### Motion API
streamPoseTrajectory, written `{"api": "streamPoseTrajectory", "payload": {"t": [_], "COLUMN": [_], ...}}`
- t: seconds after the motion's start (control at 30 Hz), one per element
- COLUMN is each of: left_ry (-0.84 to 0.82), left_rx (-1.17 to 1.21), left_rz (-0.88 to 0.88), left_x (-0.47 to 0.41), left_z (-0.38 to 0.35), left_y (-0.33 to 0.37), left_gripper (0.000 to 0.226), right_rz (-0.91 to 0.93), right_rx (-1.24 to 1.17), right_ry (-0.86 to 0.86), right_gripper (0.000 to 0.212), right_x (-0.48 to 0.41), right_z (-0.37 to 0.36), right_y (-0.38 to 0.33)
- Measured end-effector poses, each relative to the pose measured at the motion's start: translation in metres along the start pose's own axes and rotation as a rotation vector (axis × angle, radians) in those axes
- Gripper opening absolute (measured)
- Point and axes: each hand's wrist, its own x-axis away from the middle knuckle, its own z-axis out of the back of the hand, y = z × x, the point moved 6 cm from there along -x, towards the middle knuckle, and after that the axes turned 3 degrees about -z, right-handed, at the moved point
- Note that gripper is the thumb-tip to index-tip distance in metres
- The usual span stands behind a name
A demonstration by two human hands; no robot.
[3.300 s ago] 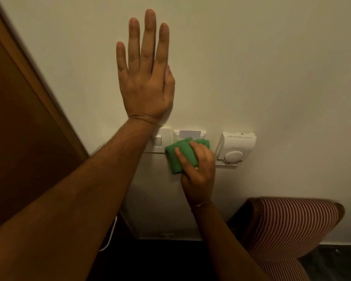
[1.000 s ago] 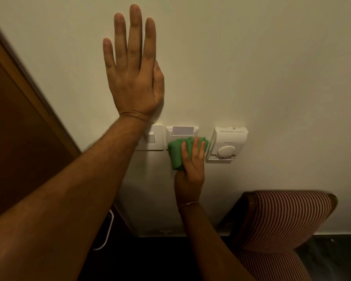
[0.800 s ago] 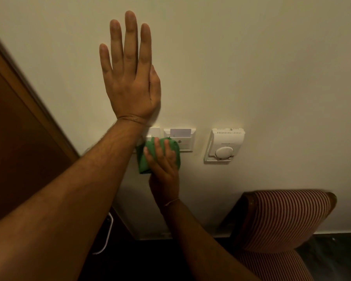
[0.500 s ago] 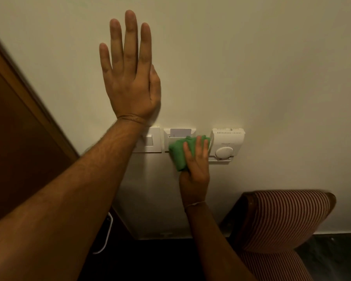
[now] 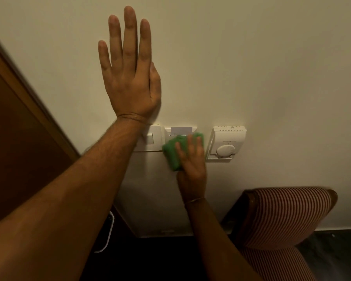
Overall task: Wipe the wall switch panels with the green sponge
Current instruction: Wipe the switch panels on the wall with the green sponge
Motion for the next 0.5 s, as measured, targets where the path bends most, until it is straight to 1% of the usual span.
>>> {"api": "streamPoseTrajectory", "payload": {"t": [0.07,0.13,0.17,0.23,0.33,0.4,0.43,0.5], "left_ry": [0.009,0.007,0.004,-0.011,-0.039,-0.047,-0.048,-0.049], "left_rx": [0.003,0.010,0.007,0.001,-0.005,0.005,0.012,0.014], "left_rz": [-0.002,-0.007,-0.007,-0.003,0.004,0.005,0.004,0.005], "left_x": [0.000,-0.001,-0.002,-0.003,-0.003,-0.003,-0.004,-0.005], "left_z": [-0.002,-0.004,-0.004,-0.002,0.000,0.002,0.003,0.002], "left_y": [-0.001,-0.001,0.000,0.001,0.002,0.003,0.003,0.002], "left_gripper": [0.065,0.065,0.064,0.064,0.063,0.062,0.062,0.063], "right_rz": [-0.110,-0.155,-0.134,-0.022,0.124,0.206,0.226,0.189], "right_rx": [-0.058,-0.077,-0.069,-0.038,0.027,0.074,0.096,0.139], "right_ry": [0.058,0.086,0.078,0.019,-0.119,-0.185,-0.211,-0.237], "right_gripper": [0.048,0.054,0.050,0.043,0.058,0.056,0.055,0.057], "right_x": [0.001,0.003,0.004,0.007,0.010,0.011,0.012,0.014], "right_z": [0.006,-0.003,-0.011,-0.027,-0.035,-0.029,-0.024,-0.012], "right_y": [0.008,-0.002,-0.011,-0.023,-0.024,-0.016,-0.009,0.005]}}
